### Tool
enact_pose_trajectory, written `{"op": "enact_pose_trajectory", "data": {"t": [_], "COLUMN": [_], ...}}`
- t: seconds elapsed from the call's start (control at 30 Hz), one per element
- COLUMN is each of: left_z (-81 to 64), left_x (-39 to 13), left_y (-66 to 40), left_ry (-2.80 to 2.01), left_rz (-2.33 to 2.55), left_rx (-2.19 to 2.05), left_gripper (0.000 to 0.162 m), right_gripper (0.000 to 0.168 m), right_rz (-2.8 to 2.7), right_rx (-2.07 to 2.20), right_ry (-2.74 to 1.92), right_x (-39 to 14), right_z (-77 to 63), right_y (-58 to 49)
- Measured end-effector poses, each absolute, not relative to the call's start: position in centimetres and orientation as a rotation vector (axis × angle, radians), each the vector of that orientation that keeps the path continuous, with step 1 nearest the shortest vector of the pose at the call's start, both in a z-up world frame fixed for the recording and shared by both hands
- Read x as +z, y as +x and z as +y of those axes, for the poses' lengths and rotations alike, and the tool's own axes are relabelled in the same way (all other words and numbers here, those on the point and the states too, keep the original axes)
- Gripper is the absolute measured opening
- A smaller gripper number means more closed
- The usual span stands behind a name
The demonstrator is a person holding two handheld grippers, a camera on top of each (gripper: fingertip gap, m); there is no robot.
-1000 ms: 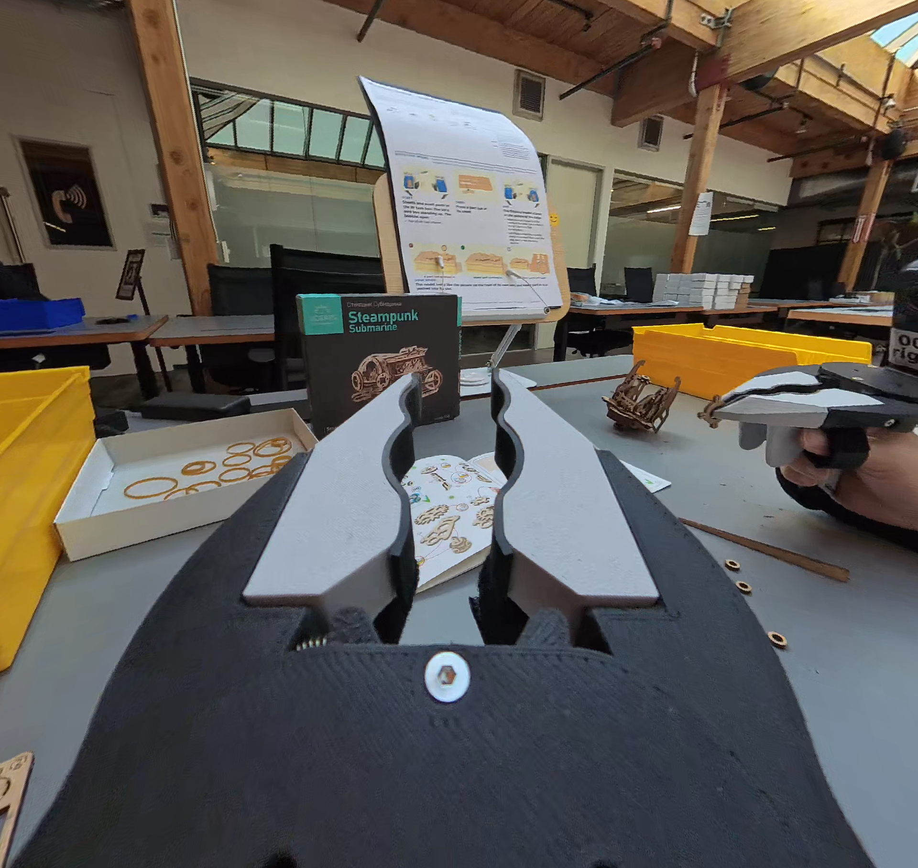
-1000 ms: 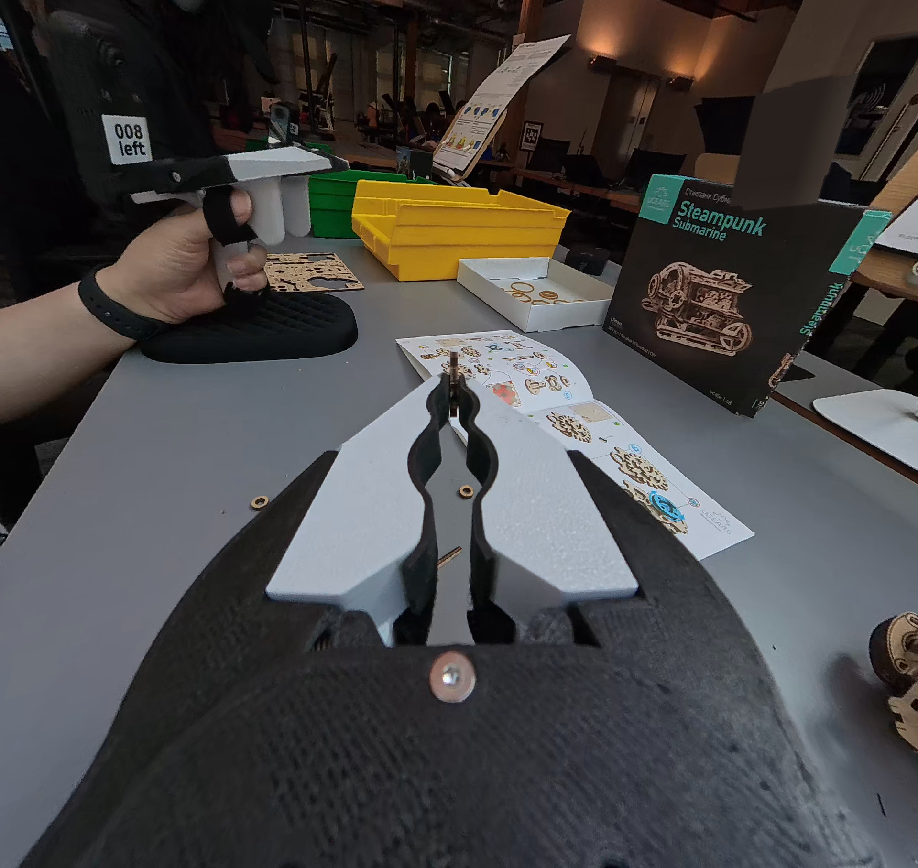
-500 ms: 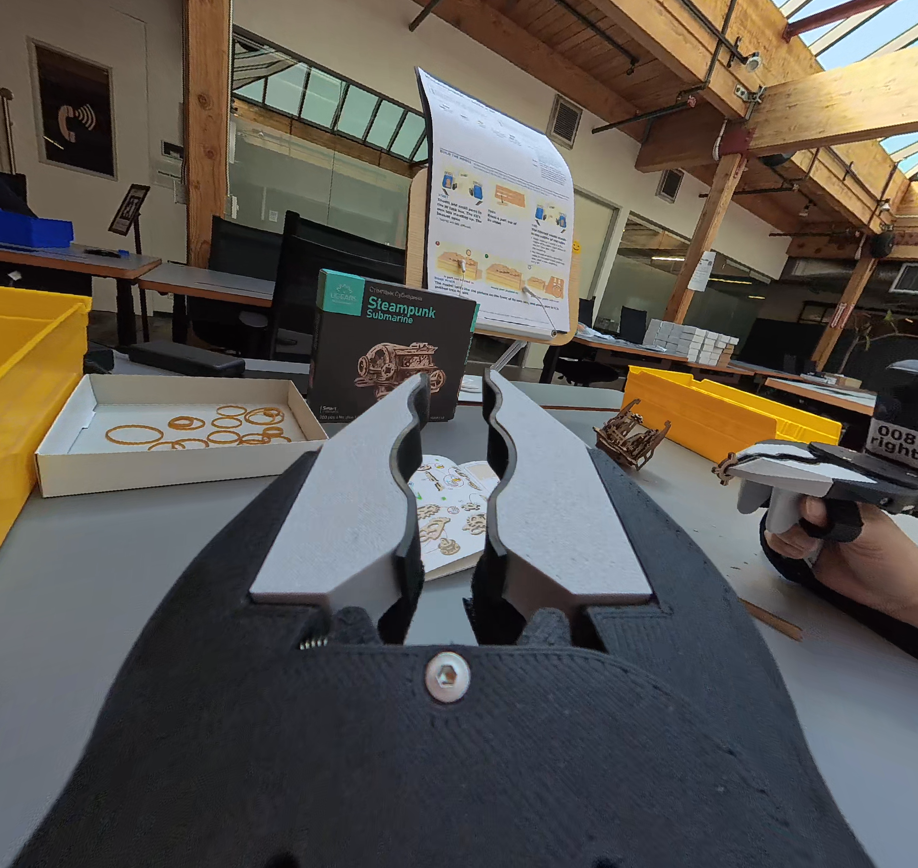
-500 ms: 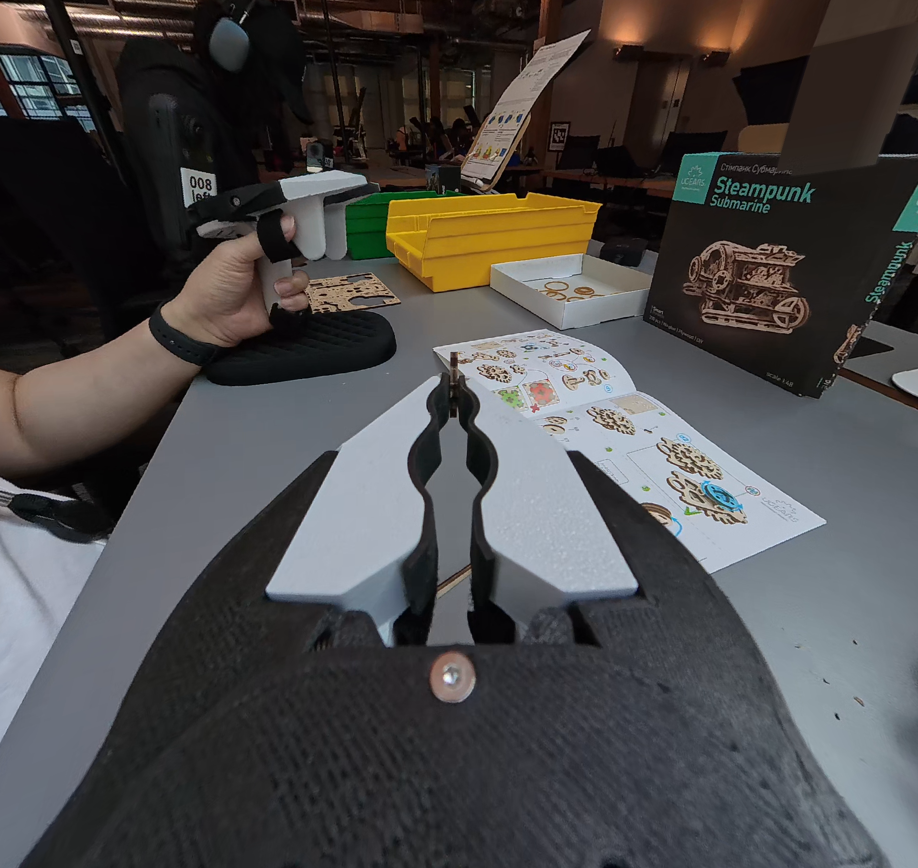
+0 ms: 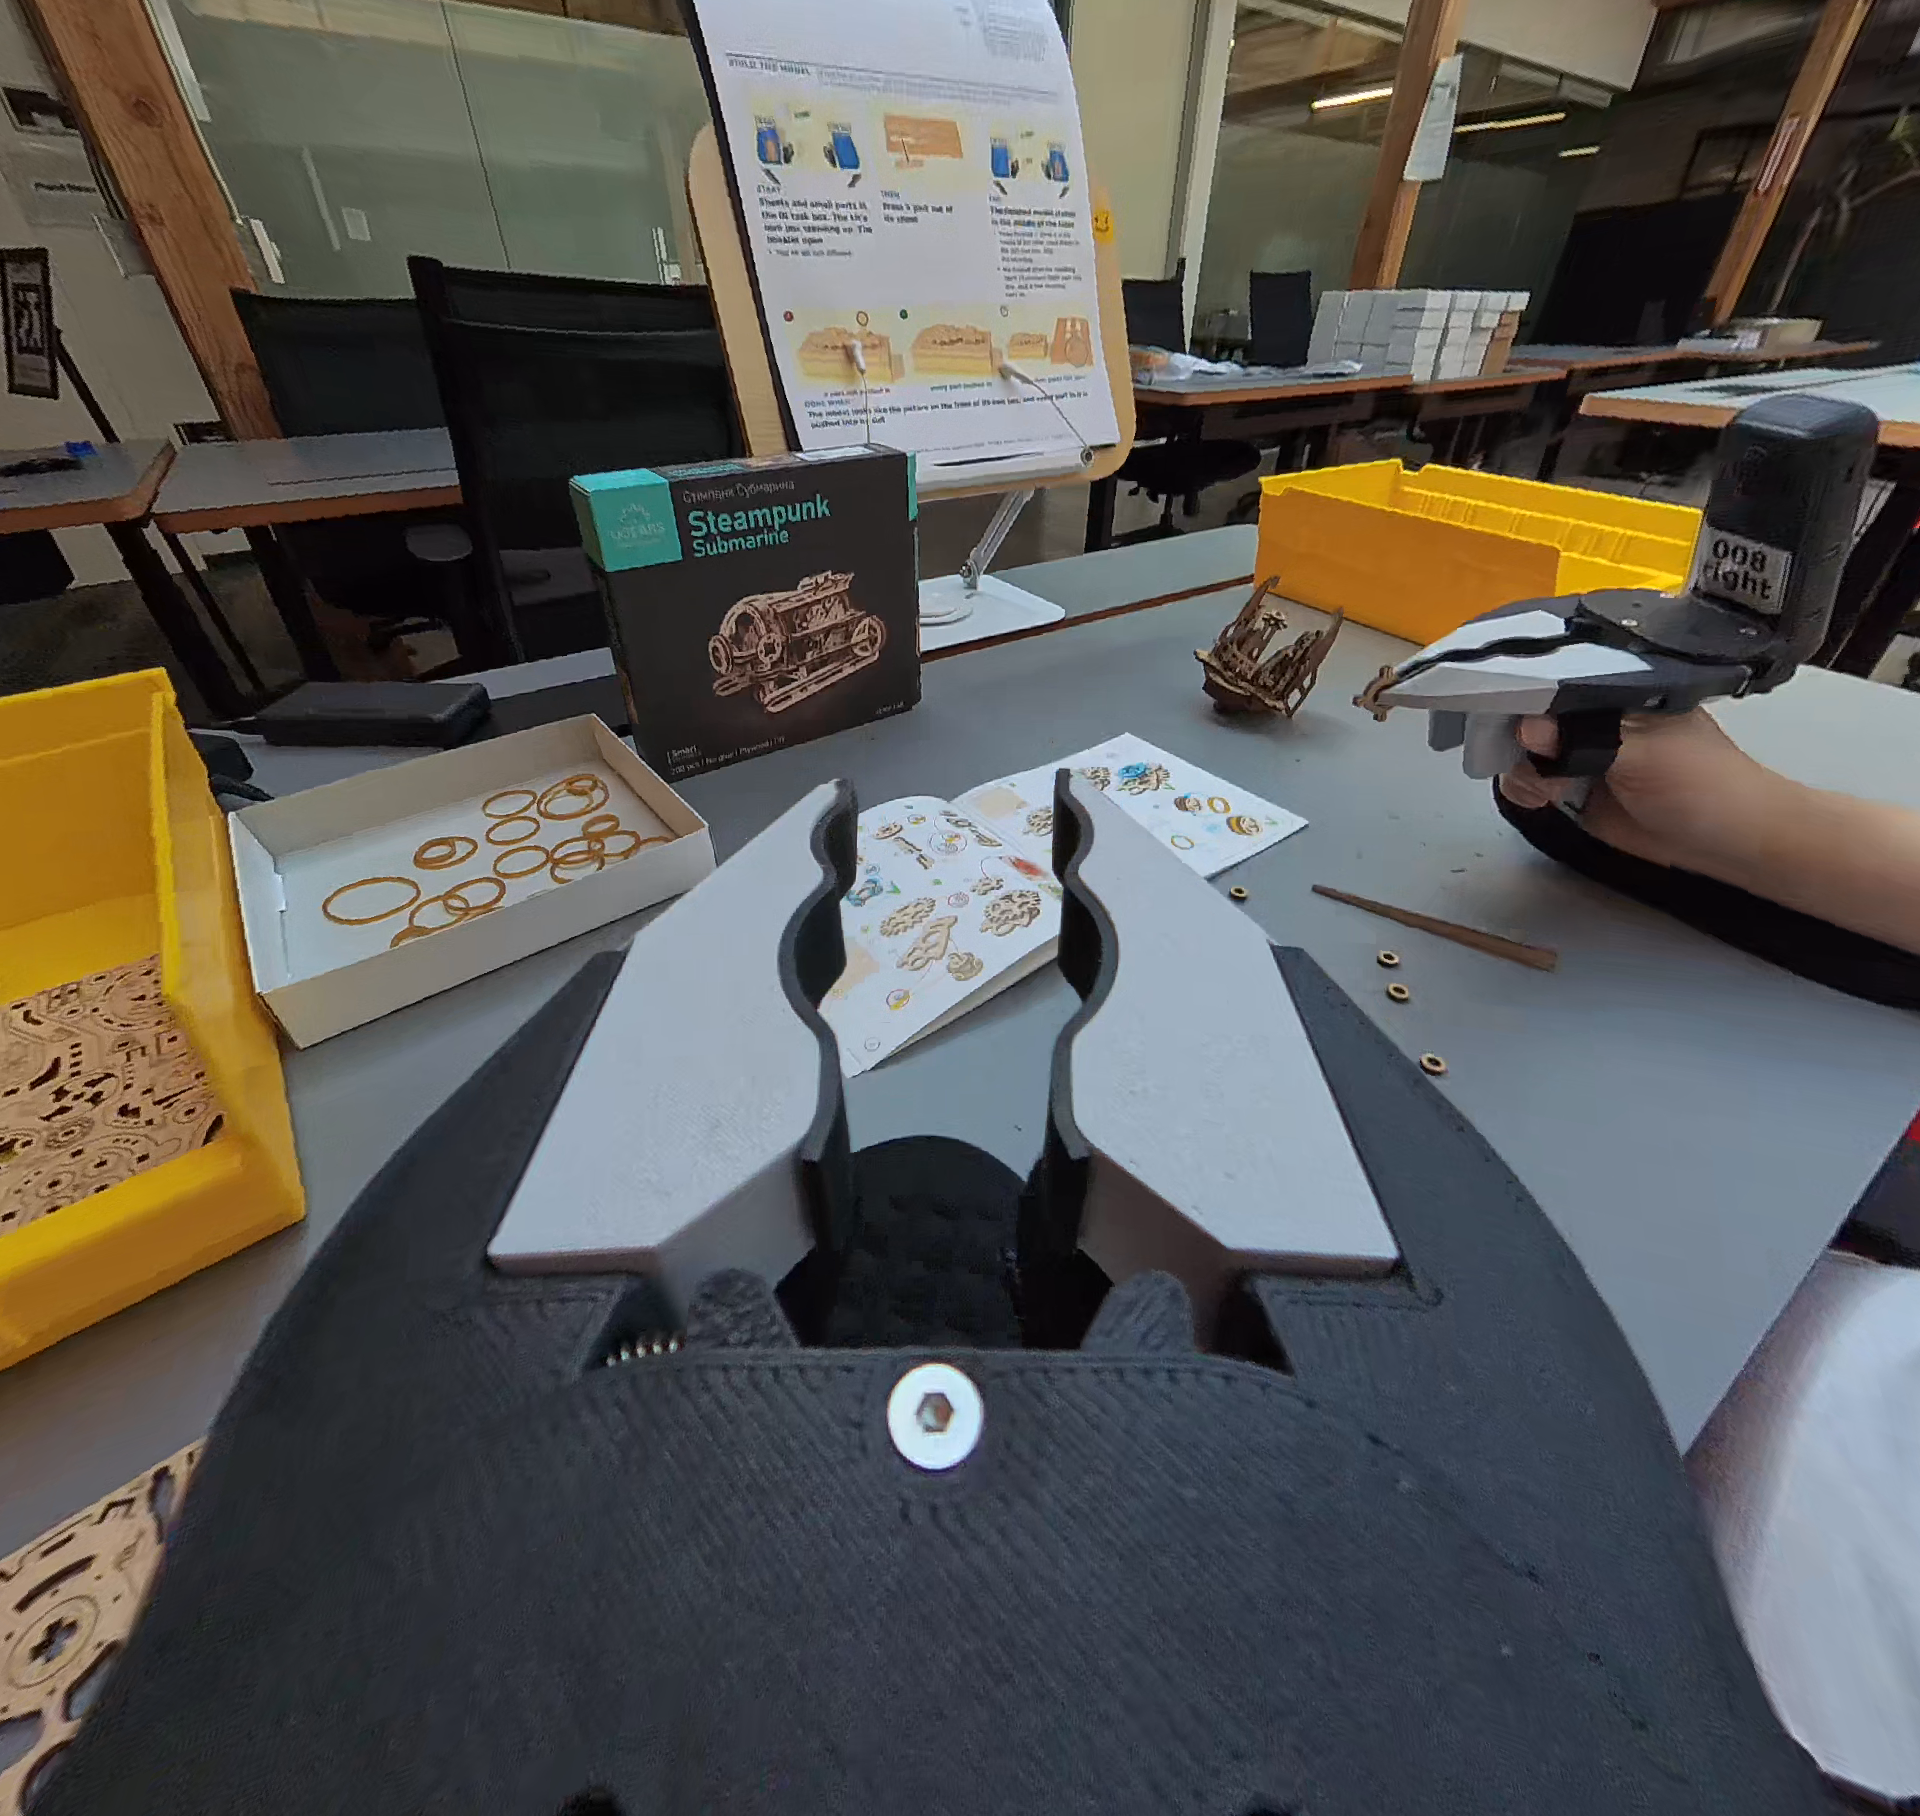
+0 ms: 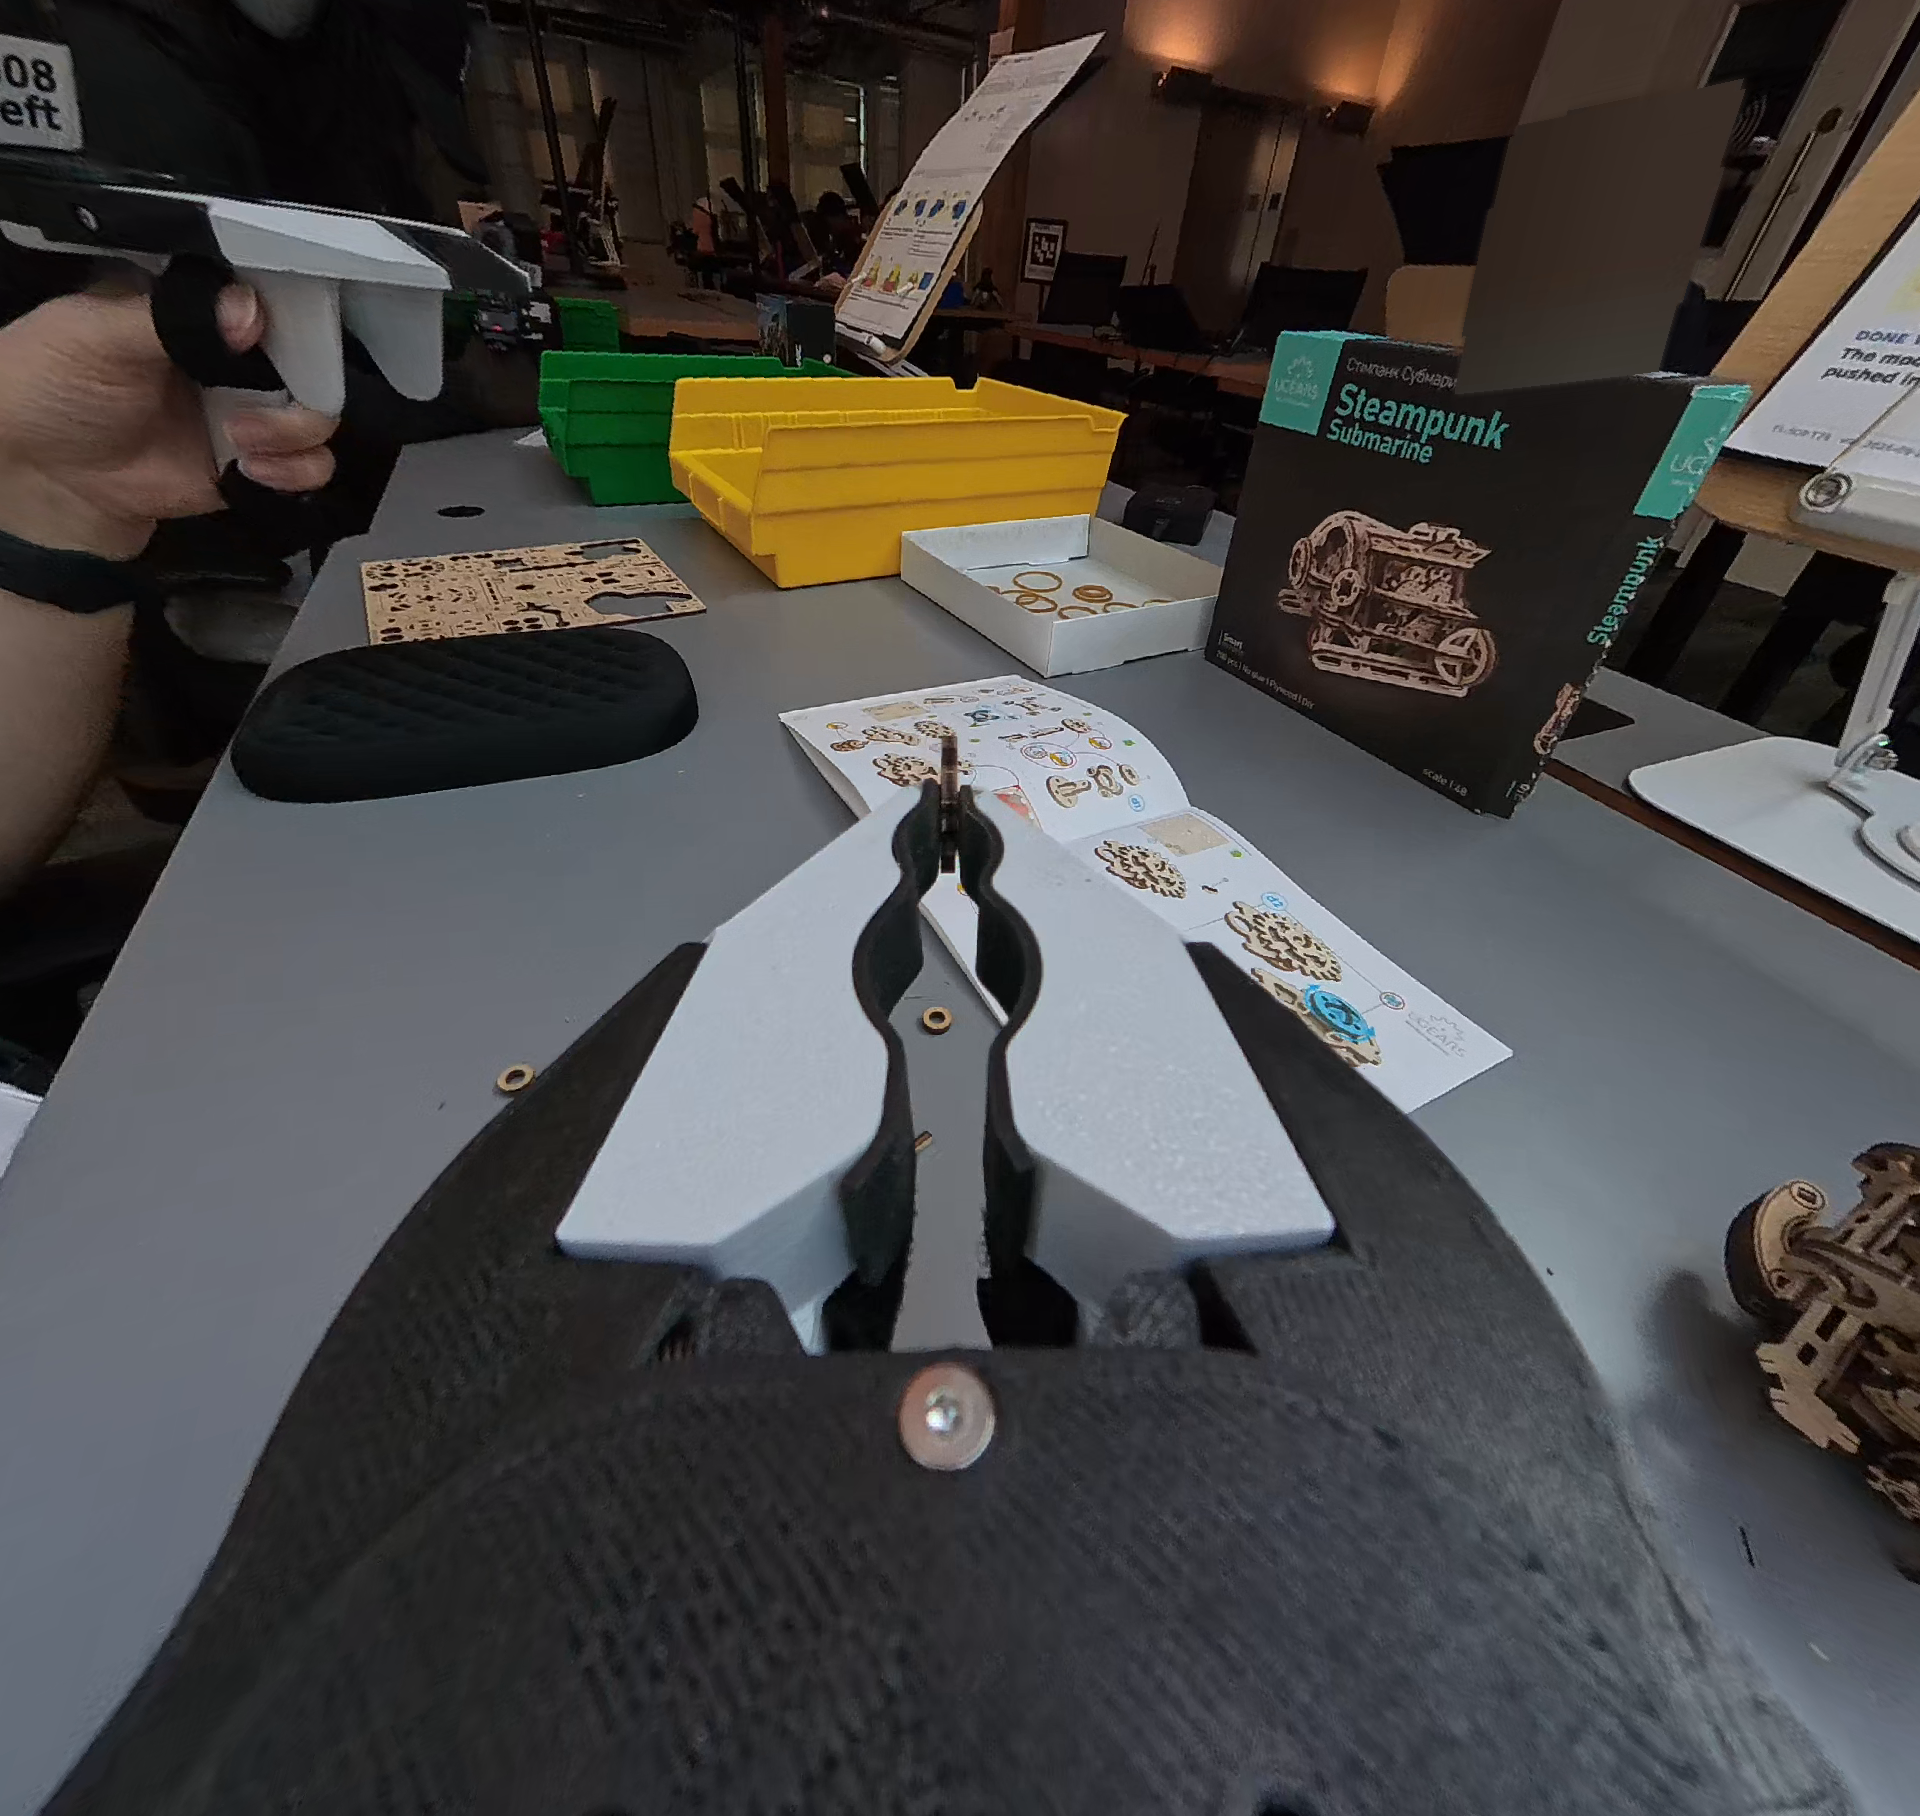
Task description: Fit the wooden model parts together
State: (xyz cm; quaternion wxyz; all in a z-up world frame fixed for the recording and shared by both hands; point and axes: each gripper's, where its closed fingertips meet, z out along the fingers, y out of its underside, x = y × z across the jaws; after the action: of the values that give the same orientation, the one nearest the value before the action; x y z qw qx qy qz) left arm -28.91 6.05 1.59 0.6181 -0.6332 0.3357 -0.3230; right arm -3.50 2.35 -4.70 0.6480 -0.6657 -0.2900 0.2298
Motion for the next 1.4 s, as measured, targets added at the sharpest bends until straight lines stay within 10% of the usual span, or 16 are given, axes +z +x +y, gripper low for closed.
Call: {"op": "enact_pose_trajectory", "data": {"t": [0.57, 1.4], "left_z": [3.9, 1.9], "left_x": [4.6, 6.1], "left_y": [-43.3, -44.2], "left_ry": [-1.531, -1.437], "left_rz": [0.581, 0.582], "left_rx": [-0.465, -0.533], "left_gripper": [0.034, 0.032], "right_gripper": [0.0, 0.0], "right_rz": [-0.73, -0.636], "right_rx": [0.489, 0.234], "right_ry": [-1.329, -1.398], "right_x": [2.9, -1.1], "right_z": [5.7, 7.4], "right_y": [-2.8, -0.1]}}
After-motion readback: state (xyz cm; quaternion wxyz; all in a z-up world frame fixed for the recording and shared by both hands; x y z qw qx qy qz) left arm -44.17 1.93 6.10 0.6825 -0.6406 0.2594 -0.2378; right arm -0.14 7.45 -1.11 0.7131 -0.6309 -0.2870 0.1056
